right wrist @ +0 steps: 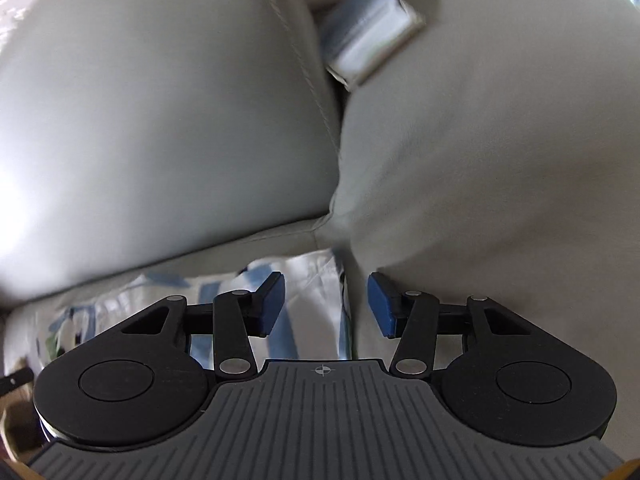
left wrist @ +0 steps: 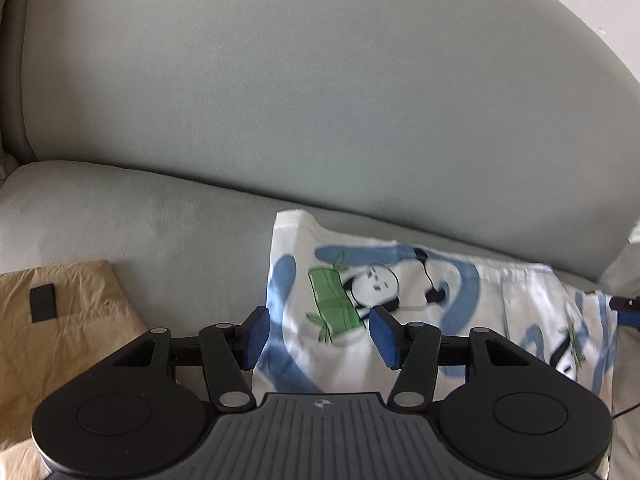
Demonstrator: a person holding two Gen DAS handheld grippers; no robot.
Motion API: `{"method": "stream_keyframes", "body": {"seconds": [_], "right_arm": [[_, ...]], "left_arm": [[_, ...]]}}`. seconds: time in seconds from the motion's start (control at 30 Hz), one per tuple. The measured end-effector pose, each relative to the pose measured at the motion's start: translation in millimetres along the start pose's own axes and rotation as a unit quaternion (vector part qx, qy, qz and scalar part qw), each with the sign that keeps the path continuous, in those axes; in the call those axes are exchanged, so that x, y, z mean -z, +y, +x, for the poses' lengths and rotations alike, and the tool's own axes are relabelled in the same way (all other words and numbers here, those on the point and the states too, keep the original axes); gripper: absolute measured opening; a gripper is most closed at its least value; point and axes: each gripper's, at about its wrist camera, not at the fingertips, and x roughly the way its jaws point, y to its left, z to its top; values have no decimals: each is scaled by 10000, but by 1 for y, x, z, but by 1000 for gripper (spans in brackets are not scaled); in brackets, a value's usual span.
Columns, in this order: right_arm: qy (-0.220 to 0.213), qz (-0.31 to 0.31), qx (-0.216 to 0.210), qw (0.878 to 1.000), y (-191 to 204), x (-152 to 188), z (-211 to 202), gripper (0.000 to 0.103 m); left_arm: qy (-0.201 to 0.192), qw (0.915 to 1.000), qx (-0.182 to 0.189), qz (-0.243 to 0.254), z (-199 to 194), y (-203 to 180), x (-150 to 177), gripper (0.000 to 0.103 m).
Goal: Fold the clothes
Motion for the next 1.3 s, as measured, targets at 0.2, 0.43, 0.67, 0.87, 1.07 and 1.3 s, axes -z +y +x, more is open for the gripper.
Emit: {"method": "stream_keyframes", "body": {"seconds": [0.2, 0.43, 0.67, 0.87, 1.07, 1.3], "right_arm": [[35, -306, -8, 9995, 4, 2, 11, 12], [-154, -342, 106, 9992, -3, 22, -5, 4], [-266, -119, 81, 9995, -14, 28, -21, 3], [-313, 1, 133, 9994, -20, 29, -37, 3], [-397, -19, 102, 9992, -14, 42, -68, 2], [-483, 15, -292, 9984, 14, 71, -150, 2]], "left_arm": [[-58, 9999, -24, -84, 7, 4, -6, 57], [-191, 9984, -27, -530, 15, 20, -17, 59], [125, 9983, -17, -563, 49, 18, -28, 50], [-185, 9971, -624, -388, 59, 5, -34, 0], [-624, 9964, -471, -323, 15, -4, -26, 0], [-934, 9946, -359, -260, -88, -13, -19, 0]]}}
